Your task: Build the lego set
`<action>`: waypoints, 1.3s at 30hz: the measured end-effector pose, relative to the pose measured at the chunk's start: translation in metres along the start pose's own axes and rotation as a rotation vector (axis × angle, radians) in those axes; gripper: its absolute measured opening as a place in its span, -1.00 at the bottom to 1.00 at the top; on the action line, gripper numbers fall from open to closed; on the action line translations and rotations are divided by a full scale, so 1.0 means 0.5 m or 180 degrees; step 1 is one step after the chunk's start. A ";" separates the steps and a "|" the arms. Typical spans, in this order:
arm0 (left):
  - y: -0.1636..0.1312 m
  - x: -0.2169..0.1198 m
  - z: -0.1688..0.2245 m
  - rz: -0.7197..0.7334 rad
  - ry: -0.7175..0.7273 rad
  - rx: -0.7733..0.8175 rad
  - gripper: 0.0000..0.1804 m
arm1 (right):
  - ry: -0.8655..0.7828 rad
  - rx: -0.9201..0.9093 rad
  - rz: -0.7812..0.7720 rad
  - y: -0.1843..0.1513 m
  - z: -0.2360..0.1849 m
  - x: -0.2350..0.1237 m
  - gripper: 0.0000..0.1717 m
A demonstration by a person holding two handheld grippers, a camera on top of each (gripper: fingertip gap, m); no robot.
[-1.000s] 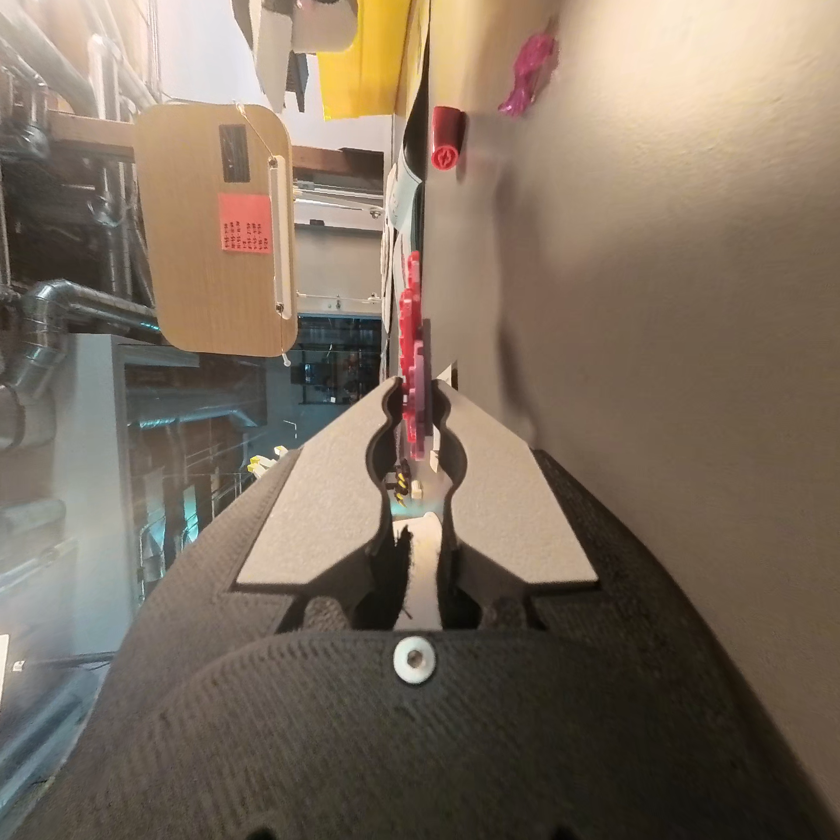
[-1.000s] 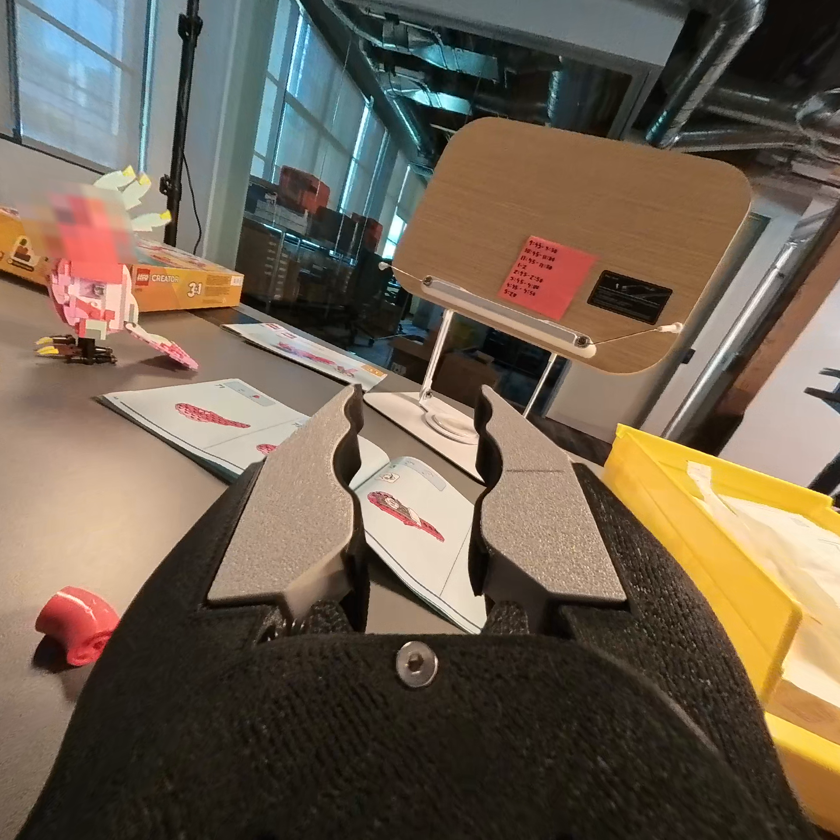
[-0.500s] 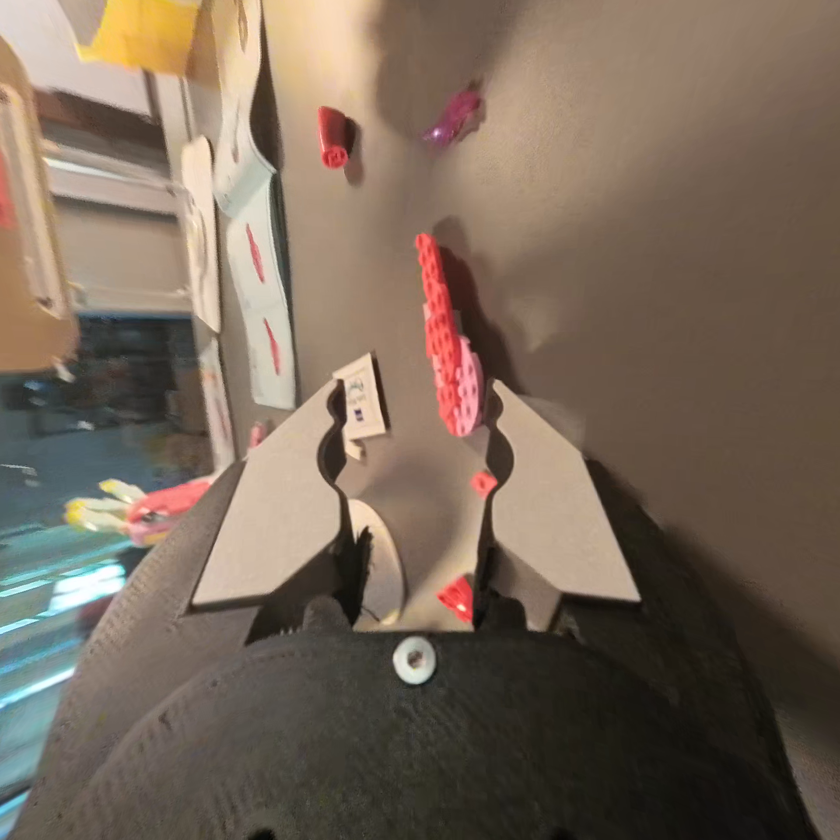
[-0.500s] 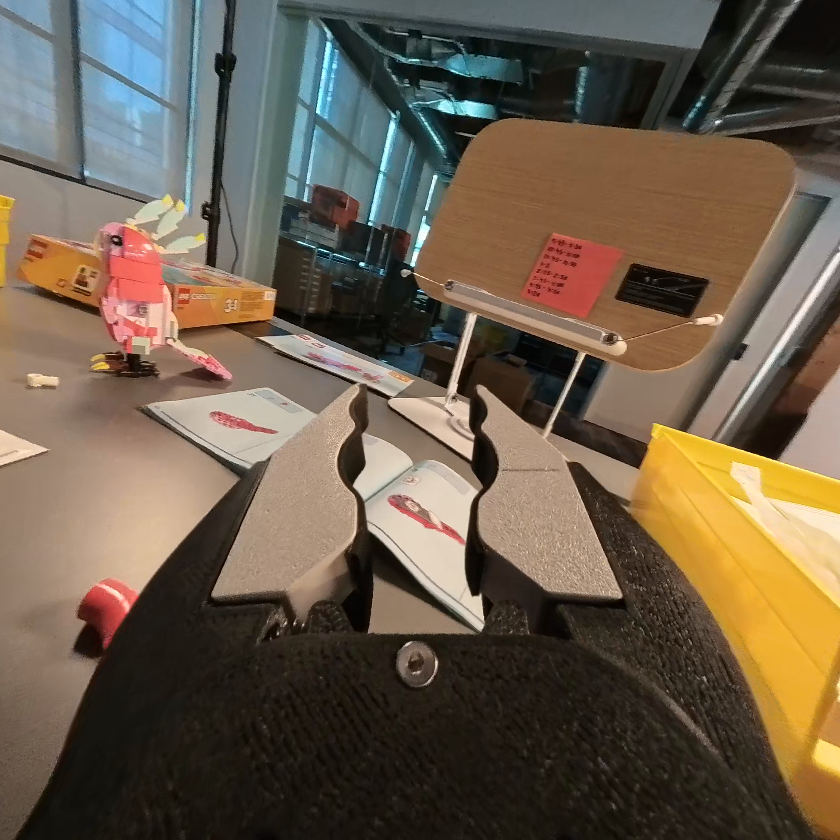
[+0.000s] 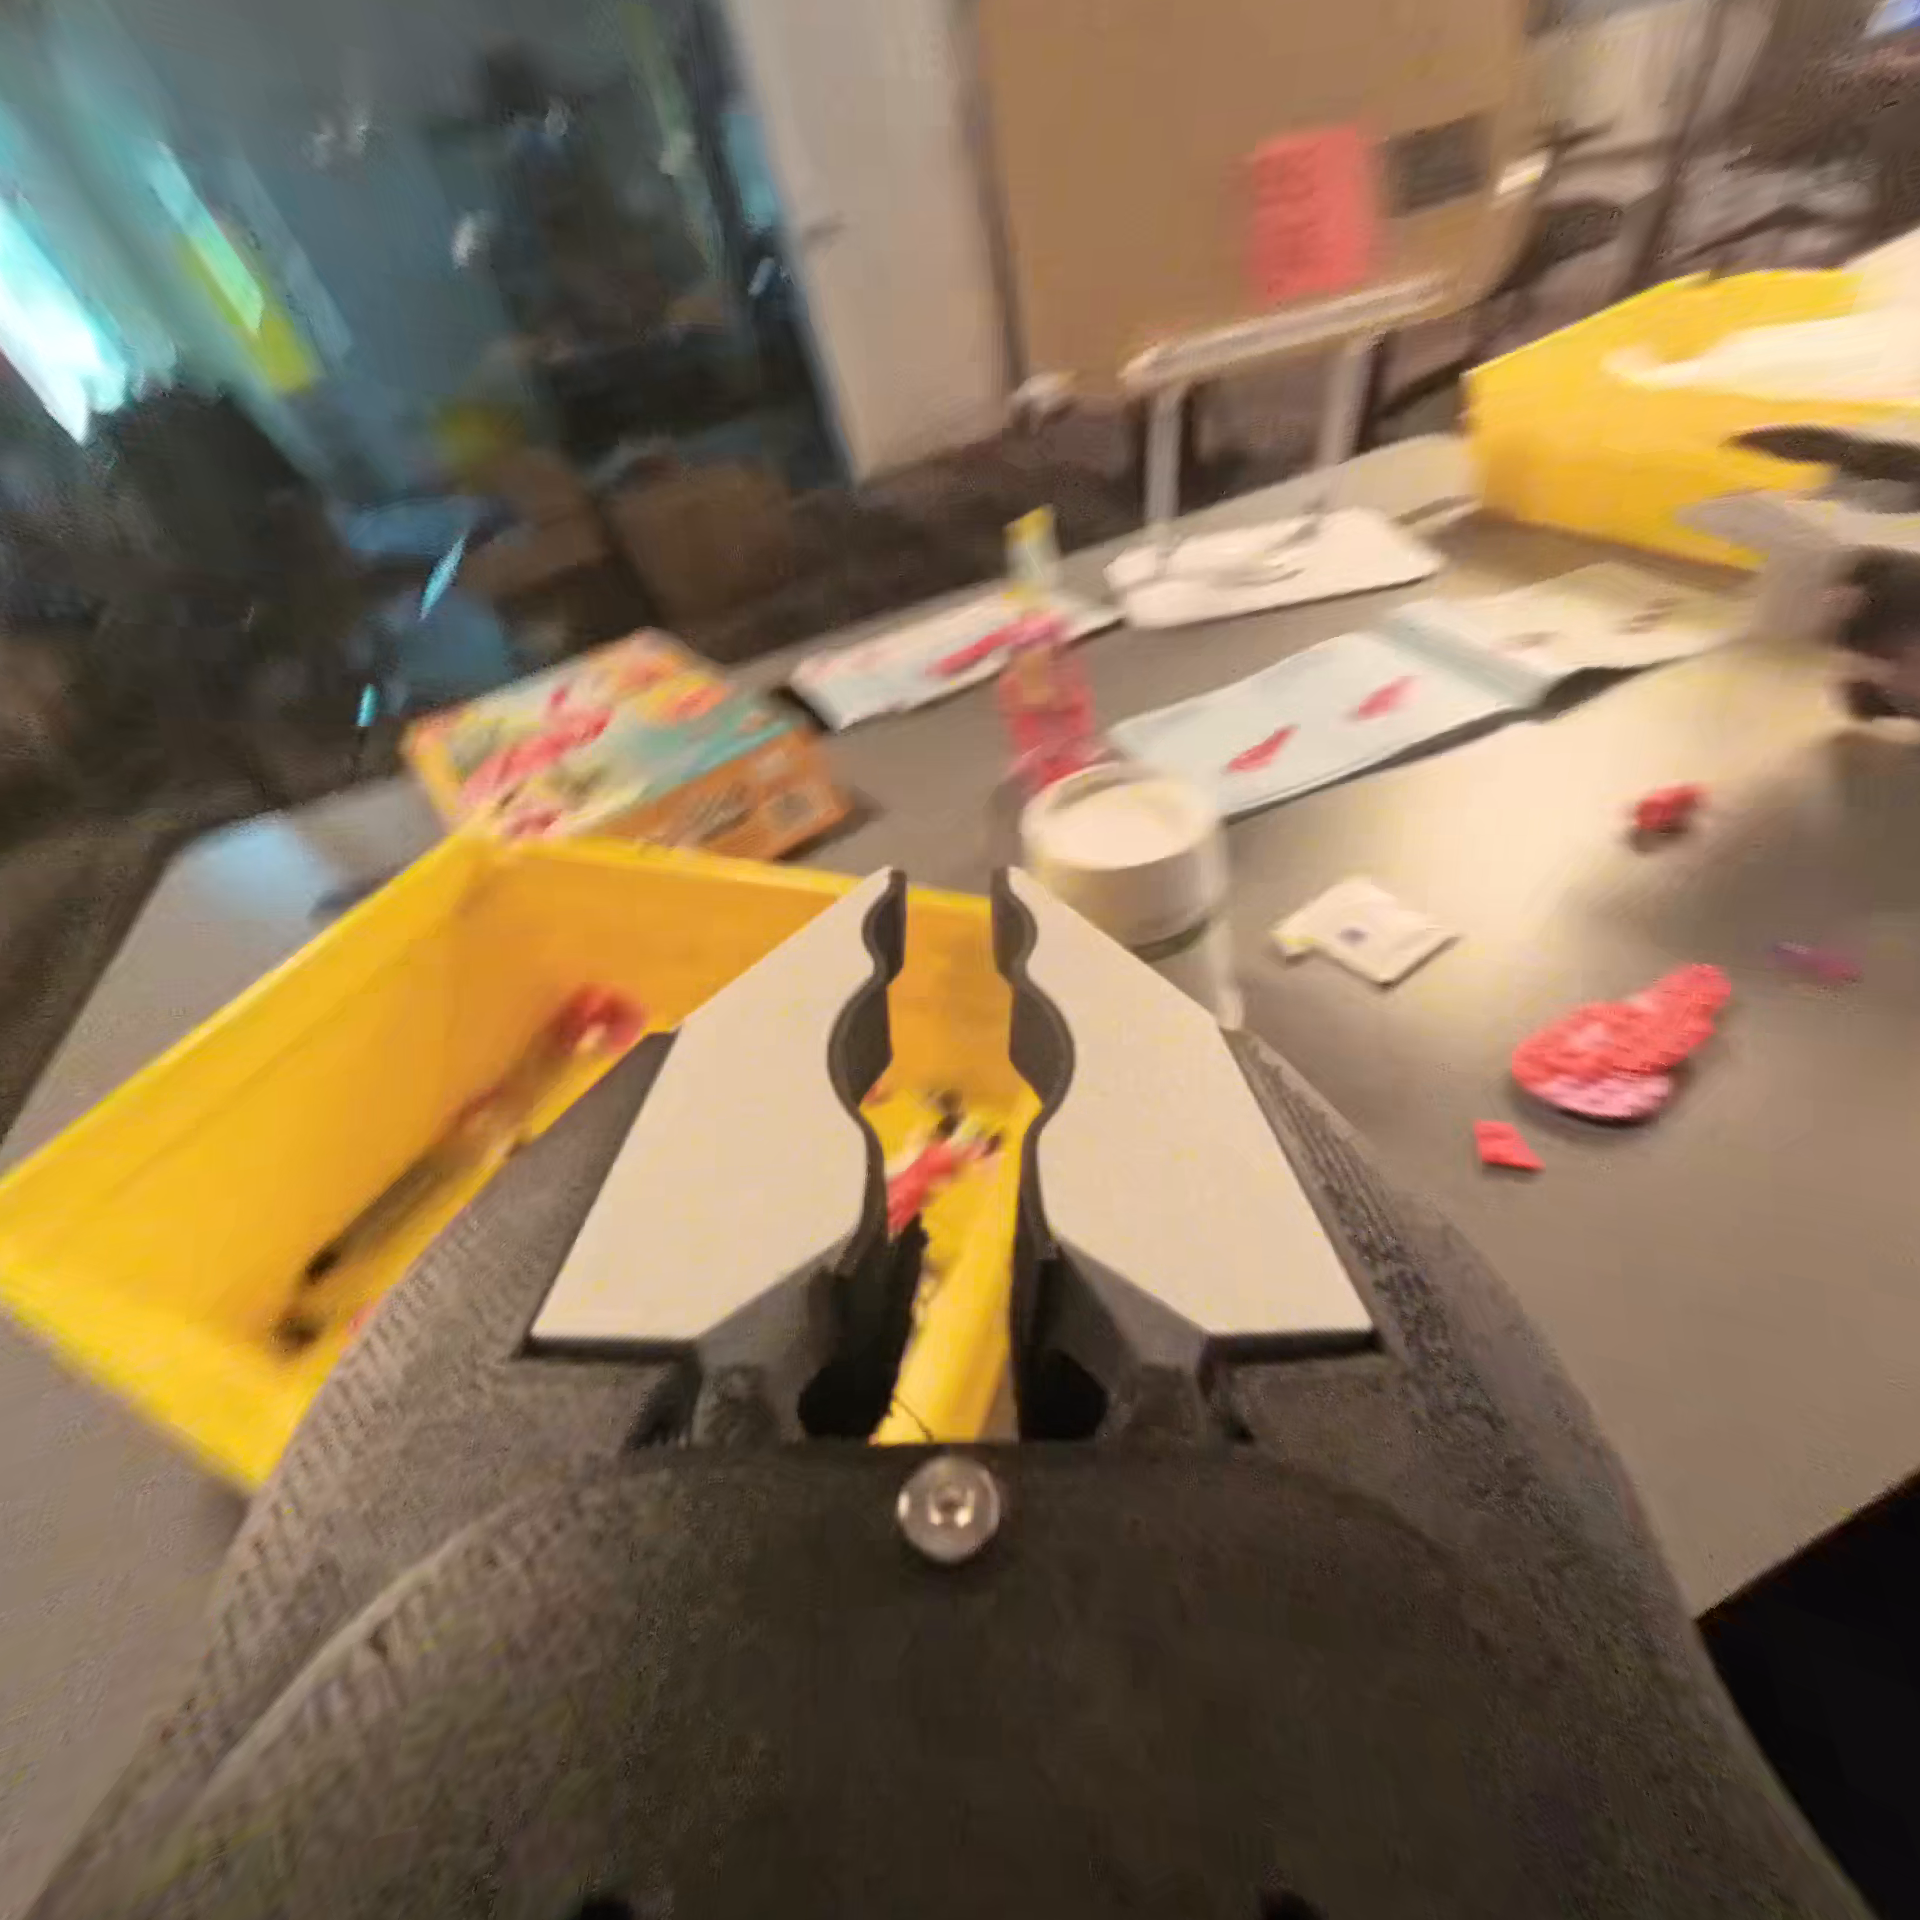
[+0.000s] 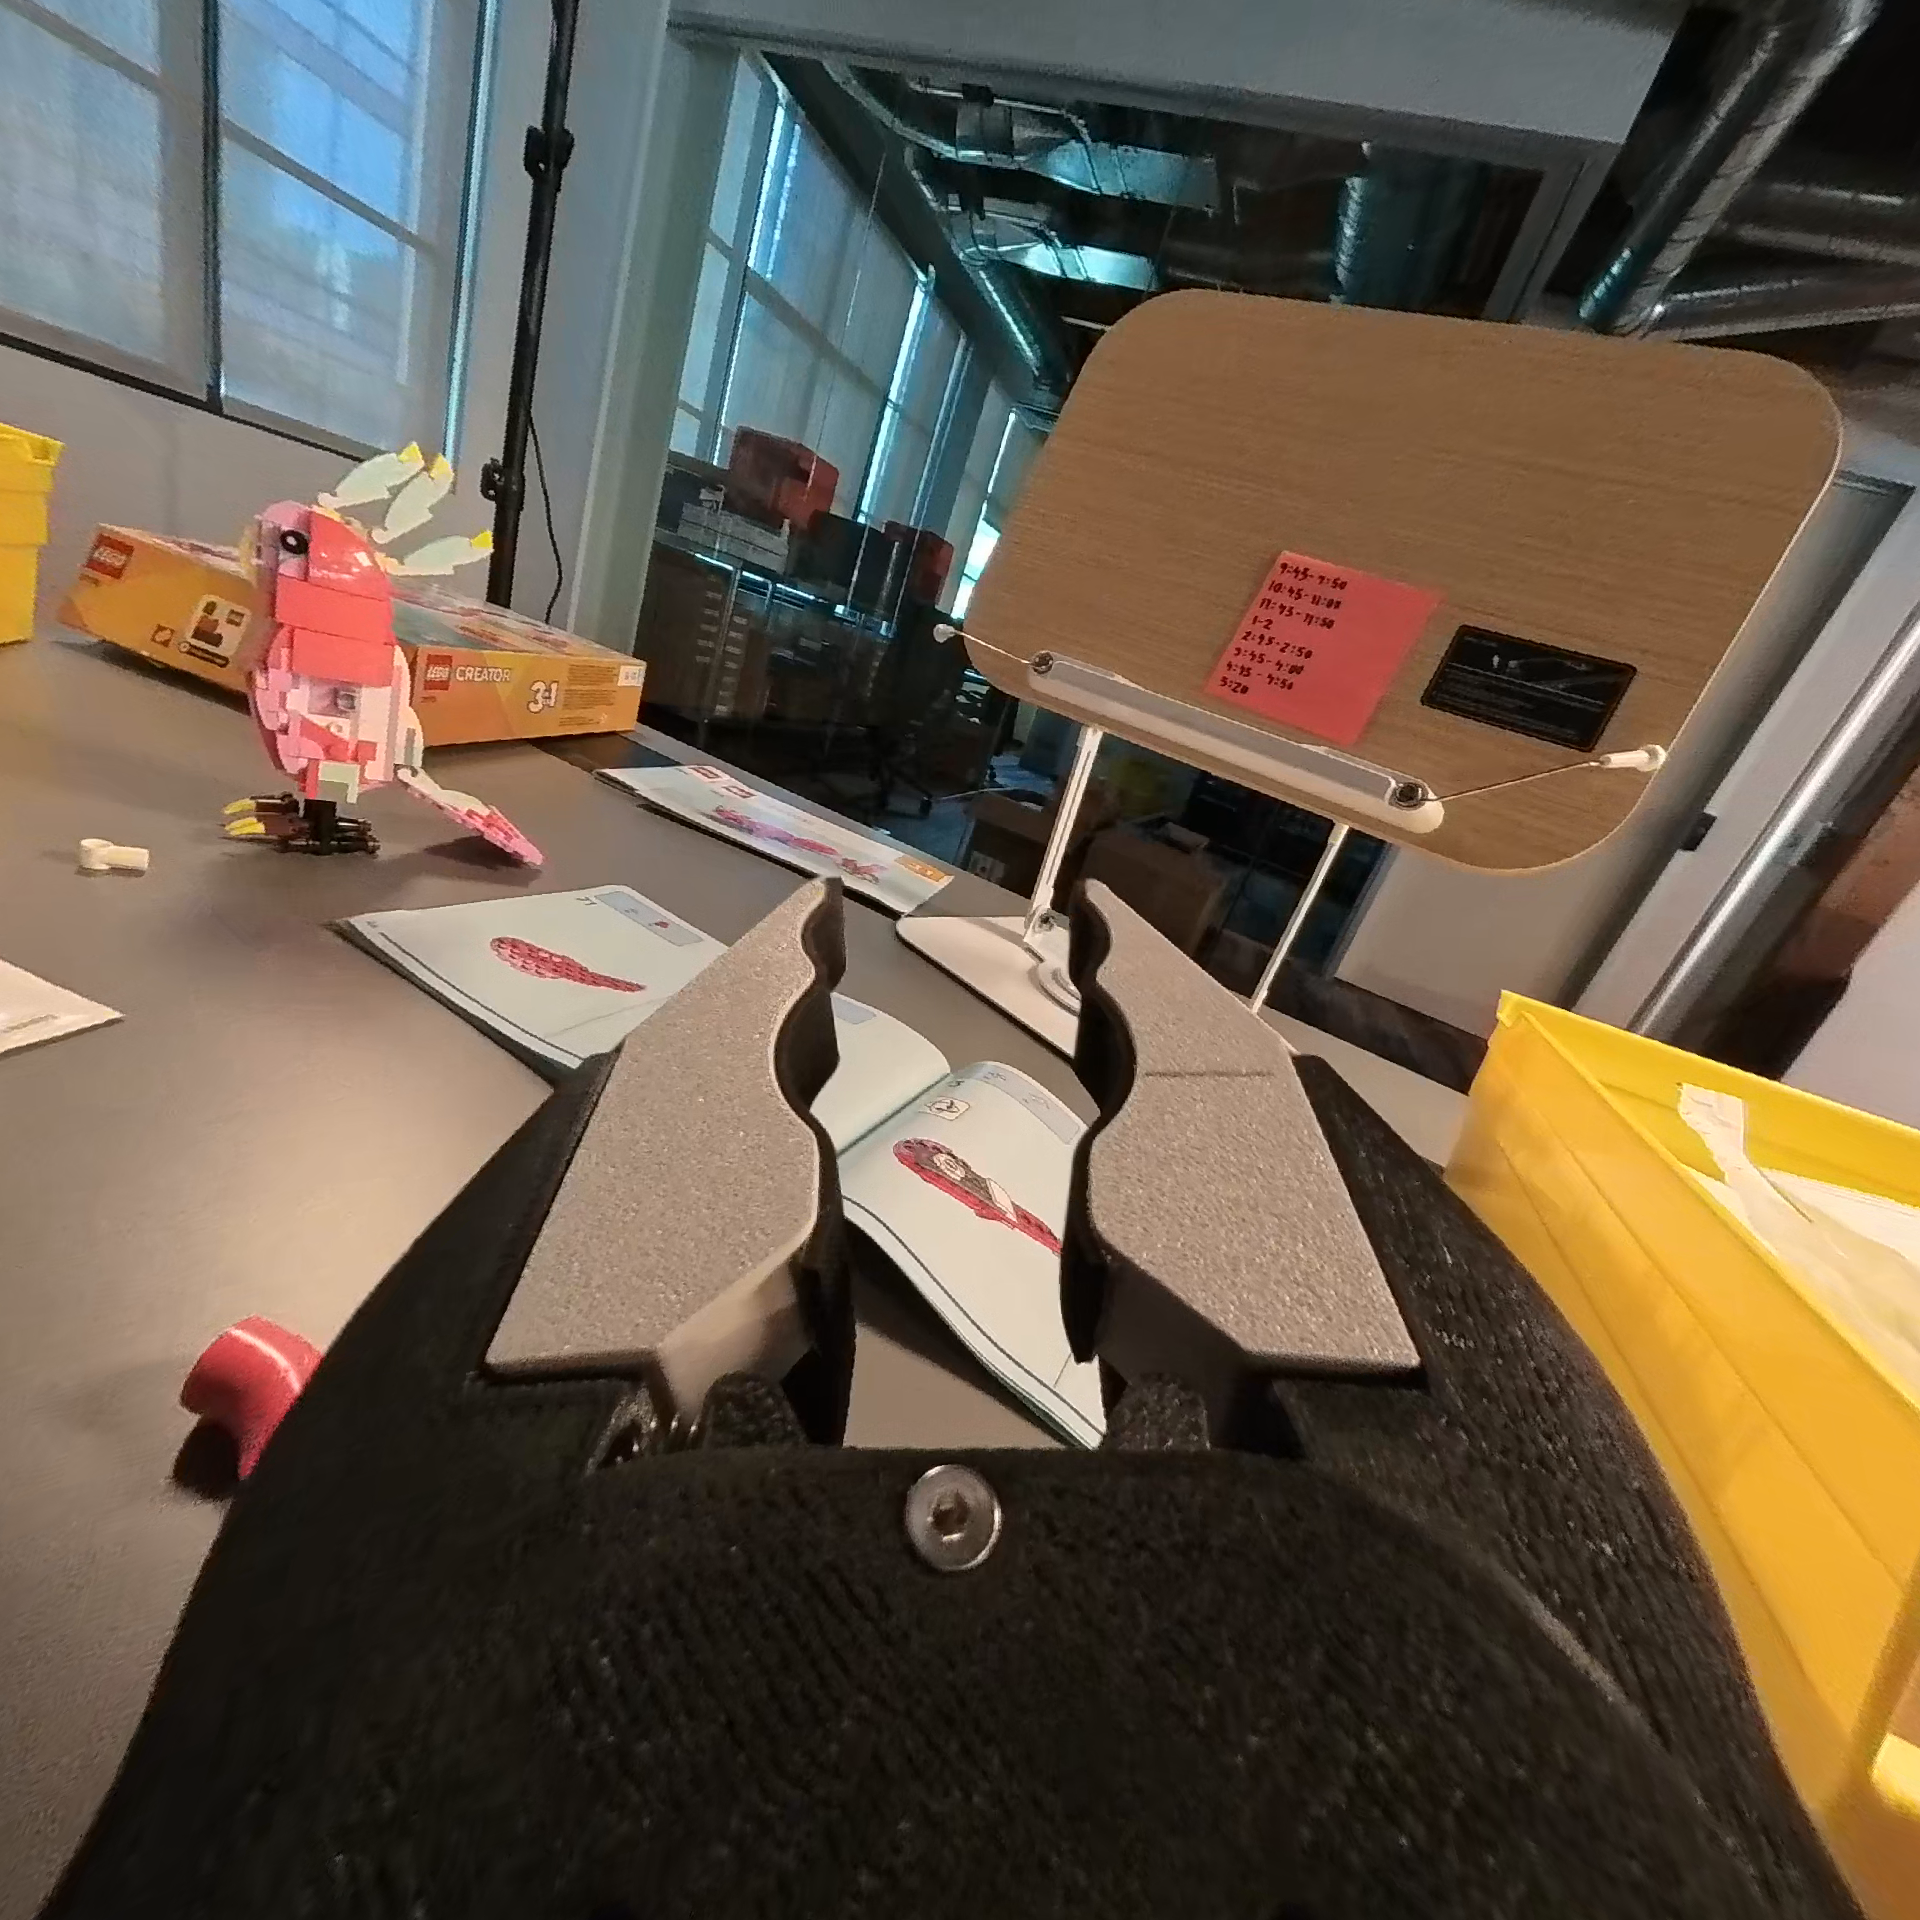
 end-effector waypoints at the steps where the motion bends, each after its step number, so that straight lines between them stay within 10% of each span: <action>1: 0.000 0.009 -0.043 -0.0357 0.0122 -0.0136 -0.83 | -0.0002 -0.0011 -0.0012 0.000 0.000 0.001 -0.52; 6: -0.057 0.084 -0.158 -0.2585 0.0098 -0.0205 -0.90 | -0.0009 -0.0058 -0.0046 -0.002 -0.002 0.003 -0.53; 11: -0.105 0.138 -0.174 -0.3851 0.0100 0.0222 -0.96 | 0.0005 -0.0084 -0.0075 -0.003 -0.003 0.004 -0.53; 21: -0.094 0.234 -0.313 -0.3905 0.0964 -0.0014 -0.55 | 0.0054 -0.0129 -0.0113 -0.005 -0.007 0.007 -0.55; 27: -0.125 0.288 -0.346 -0.3824 0.0084 -0.1499 -0.65 | 0.0165 -0.0103 -0.0071 -0.004 -0.010 0.006 -0.56; 32: -0.158 0.303 -0.361 -0.4035 0.0148 -0.1444 -0.76 | 0.0199 -0.0126 -0.0103 -0.005 -0.012 0.008 -0.58; 36: -0.149 0.331 -0.310 -0.3519 -0.1117 -0.2374 -0.70 | 0.0215 -0.0137 -0.0114 -0.006 -0.014 0.009 -0.59; 39: -0.145 0.350 -0.269 -0.3321 -0.1371 -0.1964 -0.77 | 0.0229 -0.0142 -0.0117 -0.006 -0.015 0.010 -0.59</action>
Point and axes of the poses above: each gripper's, where its closed fingertips meet, x out along the fingers, y out of its top, z = x × y across the jaws, the point moved 10 cm from there along -x, back along the fingers, and after that the axes turned 3 degrees about y, right-handed, at the moved point
